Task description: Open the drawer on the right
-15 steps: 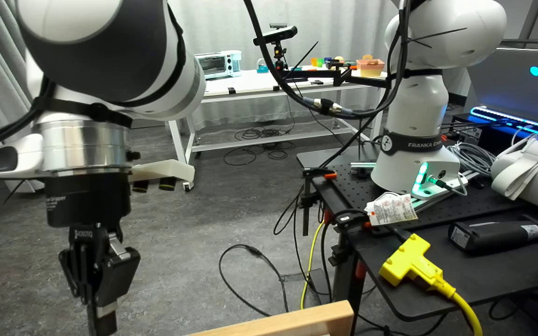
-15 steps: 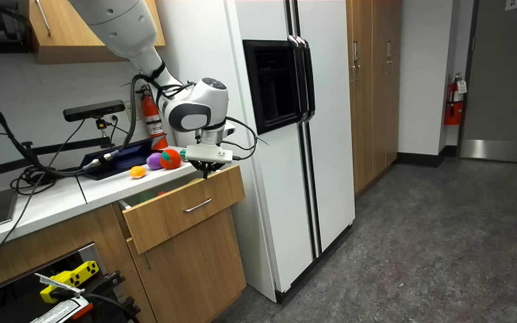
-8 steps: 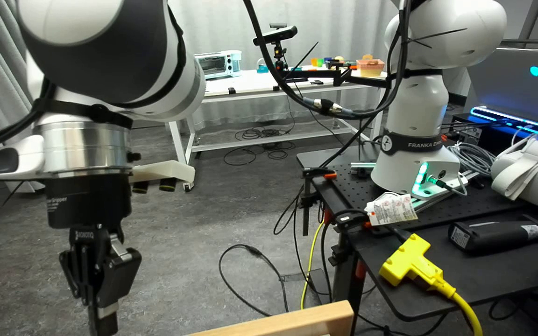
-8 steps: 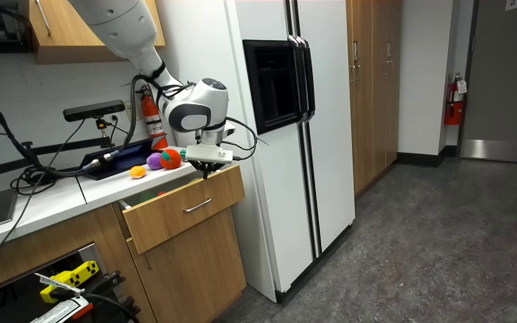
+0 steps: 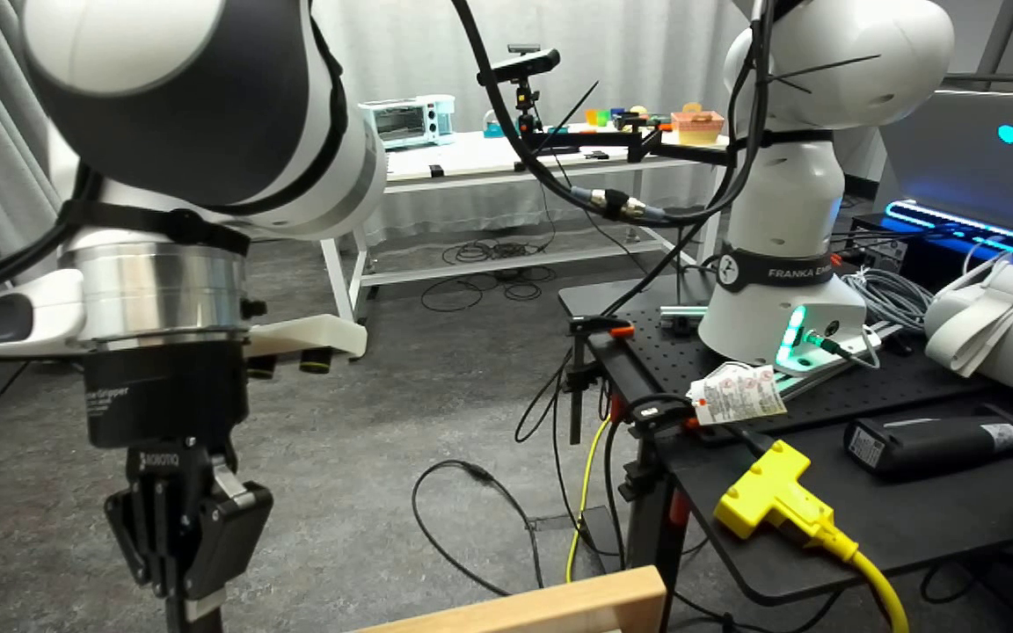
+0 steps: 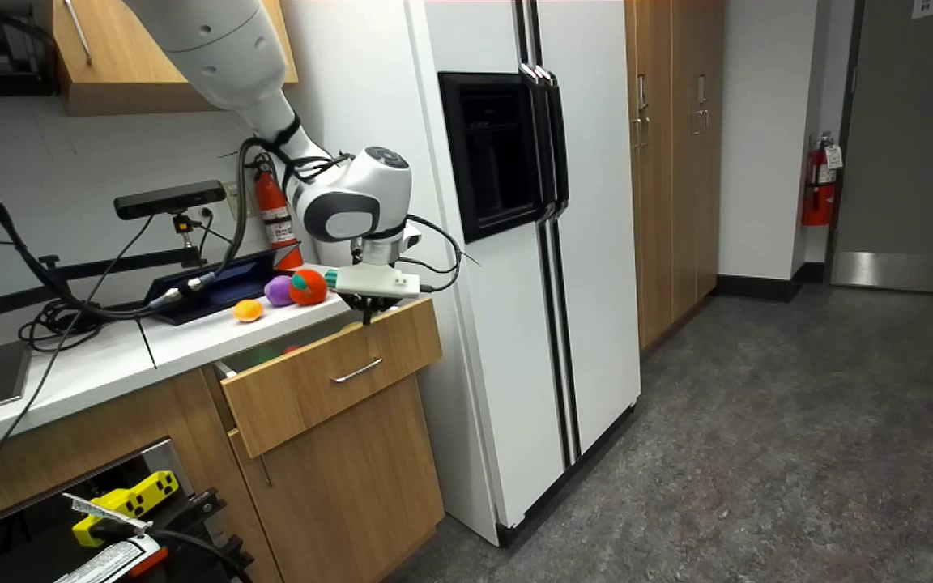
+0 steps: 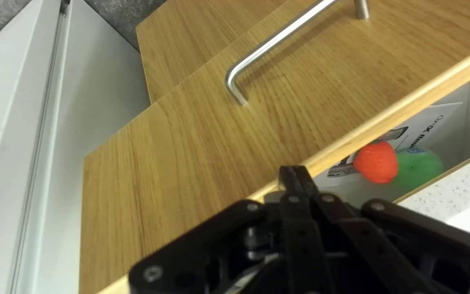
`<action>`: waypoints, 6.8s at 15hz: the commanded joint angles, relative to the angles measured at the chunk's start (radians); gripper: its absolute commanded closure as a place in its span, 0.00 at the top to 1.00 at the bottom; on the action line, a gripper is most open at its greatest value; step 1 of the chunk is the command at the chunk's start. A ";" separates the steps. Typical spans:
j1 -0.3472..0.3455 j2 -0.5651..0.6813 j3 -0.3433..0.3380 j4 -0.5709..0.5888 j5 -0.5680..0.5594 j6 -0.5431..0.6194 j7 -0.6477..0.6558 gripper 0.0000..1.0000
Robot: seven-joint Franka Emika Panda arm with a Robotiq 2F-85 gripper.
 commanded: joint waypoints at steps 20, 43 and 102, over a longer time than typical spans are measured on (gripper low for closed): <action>0.017 -0.001 -0.023 0.003 -0.006 -0.004 -0.052 0.01; 0.086 -0.043 0.031 0.001 -0.085 0.201 -0.058 0.94; 0.224 -0.648 -0.483 -0.477 0.411 0.191 -0.866 0.00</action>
